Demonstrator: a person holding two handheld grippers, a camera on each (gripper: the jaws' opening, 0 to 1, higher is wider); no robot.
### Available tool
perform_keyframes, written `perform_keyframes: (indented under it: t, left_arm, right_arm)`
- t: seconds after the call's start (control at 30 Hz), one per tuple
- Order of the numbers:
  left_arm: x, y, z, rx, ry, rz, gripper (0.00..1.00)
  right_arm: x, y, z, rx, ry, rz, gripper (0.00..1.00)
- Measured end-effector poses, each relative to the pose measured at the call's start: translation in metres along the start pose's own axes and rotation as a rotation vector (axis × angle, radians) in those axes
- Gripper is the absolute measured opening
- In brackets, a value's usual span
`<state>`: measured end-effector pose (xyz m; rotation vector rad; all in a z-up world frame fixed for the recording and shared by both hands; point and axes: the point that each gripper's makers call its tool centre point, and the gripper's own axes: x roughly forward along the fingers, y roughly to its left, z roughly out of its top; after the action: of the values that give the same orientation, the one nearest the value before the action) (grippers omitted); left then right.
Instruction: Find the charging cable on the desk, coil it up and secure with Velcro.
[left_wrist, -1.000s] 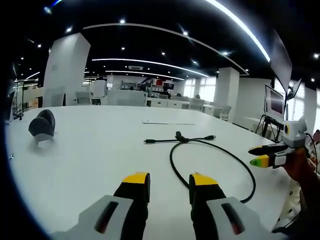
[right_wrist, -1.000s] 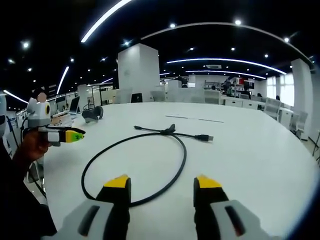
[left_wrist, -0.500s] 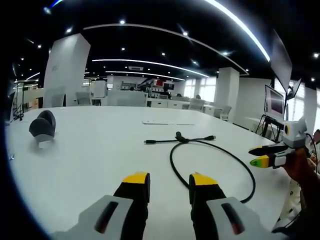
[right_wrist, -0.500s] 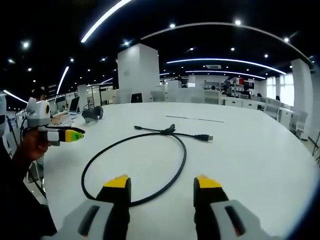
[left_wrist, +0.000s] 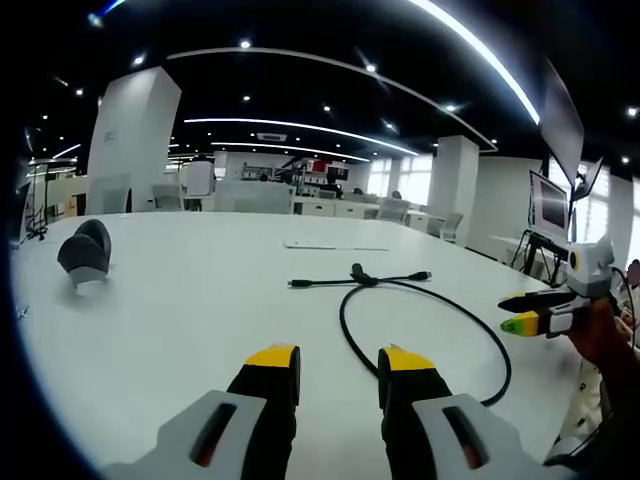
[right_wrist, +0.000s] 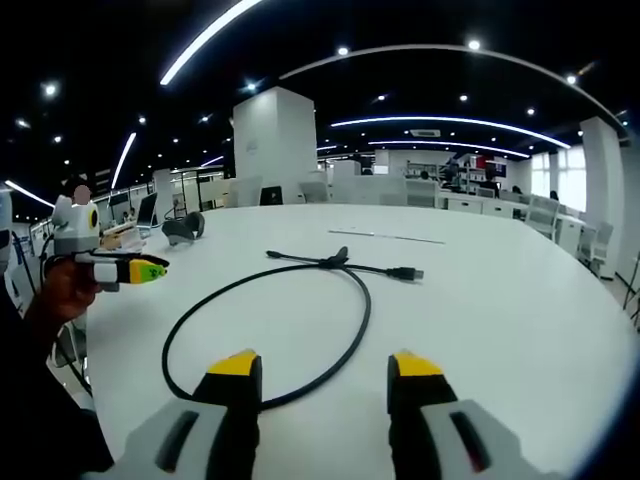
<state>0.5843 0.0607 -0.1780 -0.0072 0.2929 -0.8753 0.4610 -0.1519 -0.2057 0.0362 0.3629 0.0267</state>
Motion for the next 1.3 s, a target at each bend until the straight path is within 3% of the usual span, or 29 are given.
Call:
perform_keyframes:
  t: [1.3]
  left_arm:
    - [0.0033, -0.0059, 0.001, 0.01, 0.0, -0.018, 0.31]
  right_arm:
    - [-0.0007, 0.0005, -0.0003, 0.002, 0.002, -0.002, 0.51]
